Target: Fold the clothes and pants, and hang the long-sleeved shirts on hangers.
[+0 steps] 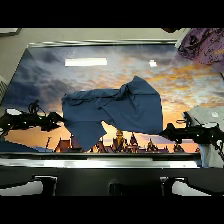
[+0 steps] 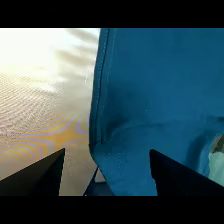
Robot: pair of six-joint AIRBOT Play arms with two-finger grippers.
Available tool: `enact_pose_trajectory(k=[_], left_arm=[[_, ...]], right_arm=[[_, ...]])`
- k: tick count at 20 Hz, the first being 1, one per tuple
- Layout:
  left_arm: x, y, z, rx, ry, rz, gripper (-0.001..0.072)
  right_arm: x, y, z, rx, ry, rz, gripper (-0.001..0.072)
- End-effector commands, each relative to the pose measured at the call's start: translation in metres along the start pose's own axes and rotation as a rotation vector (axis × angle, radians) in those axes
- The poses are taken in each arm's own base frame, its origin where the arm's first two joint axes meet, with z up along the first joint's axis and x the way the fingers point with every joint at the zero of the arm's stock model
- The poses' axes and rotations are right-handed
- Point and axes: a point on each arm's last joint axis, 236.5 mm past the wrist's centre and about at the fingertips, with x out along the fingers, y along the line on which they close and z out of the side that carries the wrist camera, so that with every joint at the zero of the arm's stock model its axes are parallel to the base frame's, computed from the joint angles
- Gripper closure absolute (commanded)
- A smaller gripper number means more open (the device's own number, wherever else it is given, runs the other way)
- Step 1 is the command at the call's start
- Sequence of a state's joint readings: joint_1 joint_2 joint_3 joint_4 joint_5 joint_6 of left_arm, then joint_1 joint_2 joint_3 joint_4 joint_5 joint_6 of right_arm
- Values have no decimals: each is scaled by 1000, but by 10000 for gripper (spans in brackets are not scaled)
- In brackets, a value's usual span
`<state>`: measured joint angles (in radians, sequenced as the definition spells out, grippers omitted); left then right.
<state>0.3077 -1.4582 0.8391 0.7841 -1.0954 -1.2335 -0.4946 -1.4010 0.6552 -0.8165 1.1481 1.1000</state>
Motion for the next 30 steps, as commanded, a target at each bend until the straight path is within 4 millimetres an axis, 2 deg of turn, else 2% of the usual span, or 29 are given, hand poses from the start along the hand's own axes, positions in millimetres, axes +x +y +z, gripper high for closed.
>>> enact_pose_trajectory(k=[1,6,7,8,9,10,12,15,17,18,19,21,23,25,27,29,30], left_arm=[[14,-3,-2,3,15,-2,115],[24,-5,1,15,6,10,116],[25,-5,2,17,1,12,196],[25,-6,3,19,-3,14,404],[25,-5,4,20,-9,16,565],[25,-6,6,21,-13,16,687],[23,-9,11,33,-26,14,691],[11,-25,30,76,-74,5,693],[-8,-50,55,121,-142,-11,693],[-22,-66,70,151,-186,-22,693],[-40,-87,86,186,-240,-37,693],[-90,-132,116,266,-361,-60,694],[-156,-175,139,354,-509,-29,694],[-238,-218,150,430,-700,23,694],[-327,-261,139,490,-911,56,694],[-407,-300,97,554,-1091,60,694],[-433,-312,71,591,-1146,66,693]], right_arm=[[0,2,-1,11,3,6,681],[0,2,-1,15,4,8,682],[-1,3,-1,14,4,8,682],[-2,3,0,10,-1,7,682],[-4,5,1,4,-9,6,682],[-6,7,2,-6,-19,5,683],[-13,13,5,-48,-47,9,683],[-24,39,15,-124,-106,41,684],[-28,72,28,-255,-134,25,684],[-31,96,39,-342,-157,7,684],[-39,119,54,-402,-201,-21,684],[-73,181,94,-525,-363,-64,684],[-139,251,127,-645,-579,-88,684],[-224,311,141,-739,-802,-125,684],[-308,359,126,-823,-981,-149,684],[-378,396,85,-910,-1115,-162,683],[-410,409,58,-945,-1186,-165,683]])
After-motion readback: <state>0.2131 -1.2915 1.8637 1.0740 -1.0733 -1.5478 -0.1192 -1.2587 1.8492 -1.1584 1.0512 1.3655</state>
